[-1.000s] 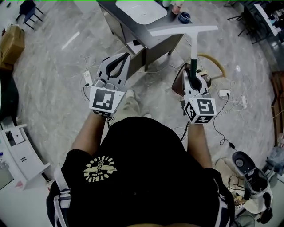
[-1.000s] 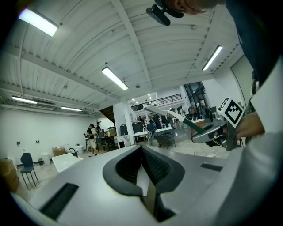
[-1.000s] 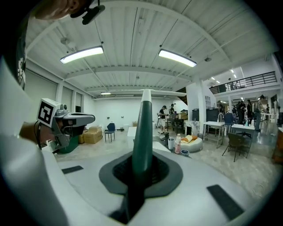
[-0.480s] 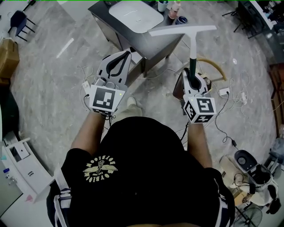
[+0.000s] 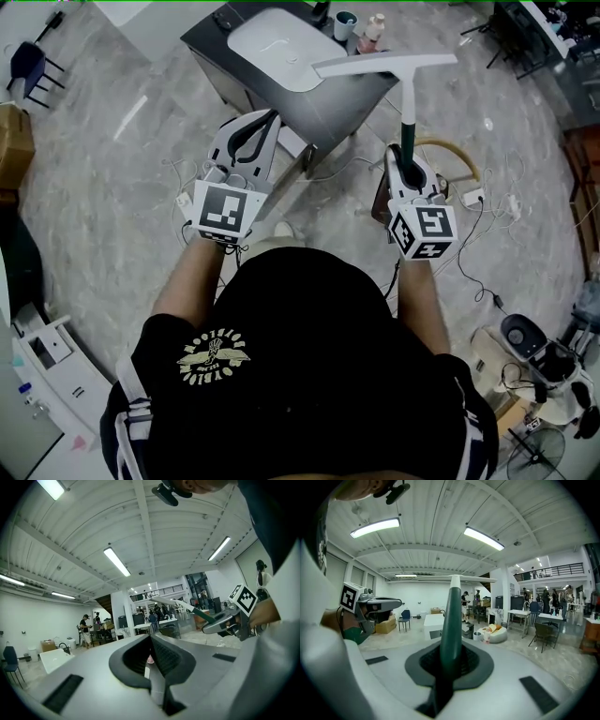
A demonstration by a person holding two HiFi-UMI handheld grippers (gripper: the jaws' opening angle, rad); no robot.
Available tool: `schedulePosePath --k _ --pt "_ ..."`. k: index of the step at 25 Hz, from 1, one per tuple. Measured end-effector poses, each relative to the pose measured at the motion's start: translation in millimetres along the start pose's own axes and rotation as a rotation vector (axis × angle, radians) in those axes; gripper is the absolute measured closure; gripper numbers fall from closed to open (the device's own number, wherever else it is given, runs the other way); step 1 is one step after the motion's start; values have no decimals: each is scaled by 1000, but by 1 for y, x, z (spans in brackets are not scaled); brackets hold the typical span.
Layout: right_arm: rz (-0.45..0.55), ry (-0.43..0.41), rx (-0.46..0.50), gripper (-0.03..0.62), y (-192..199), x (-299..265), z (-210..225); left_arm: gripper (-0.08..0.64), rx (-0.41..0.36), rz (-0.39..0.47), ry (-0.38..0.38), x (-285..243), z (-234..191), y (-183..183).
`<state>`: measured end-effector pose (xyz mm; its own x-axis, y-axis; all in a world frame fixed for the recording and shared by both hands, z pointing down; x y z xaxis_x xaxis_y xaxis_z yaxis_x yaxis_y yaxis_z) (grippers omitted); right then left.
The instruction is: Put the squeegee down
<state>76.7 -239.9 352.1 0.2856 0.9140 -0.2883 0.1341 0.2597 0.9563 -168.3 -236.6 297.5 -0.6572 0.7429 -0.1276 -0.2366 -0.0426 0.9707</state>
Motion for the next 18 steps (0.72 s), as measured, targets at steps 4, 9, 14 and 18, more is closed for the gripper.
schedulePosePath --k 4,9,14,18 --pt "4 16 12 552 -5 -8 -7 537 -2 19 25 -3 -11 1" --pt "9 45 22 552 -14 -18 -15 537 -8 38 67 -11 -27 4" --pt "-32 65 26 552 -8 -32 -15 537 11 54 83 -21 -40 9" --pt "-78 74 5 552 7 -46 -10 537 18 42 105 -31 -43 17"
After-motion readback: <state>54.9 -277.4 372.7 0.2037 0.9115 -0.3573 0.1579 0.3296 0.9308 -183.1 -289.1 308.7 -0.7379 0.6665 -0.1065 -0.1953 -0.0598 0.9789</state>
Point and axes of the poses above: the fingertips, and each gripper's own axes: x backward along the fingers, z to its right, y out of its underside, the point moved 5 cm from there along x, backward along the fingers, and after that the axes turned 13 degrees about y, right-handed, at the moved point
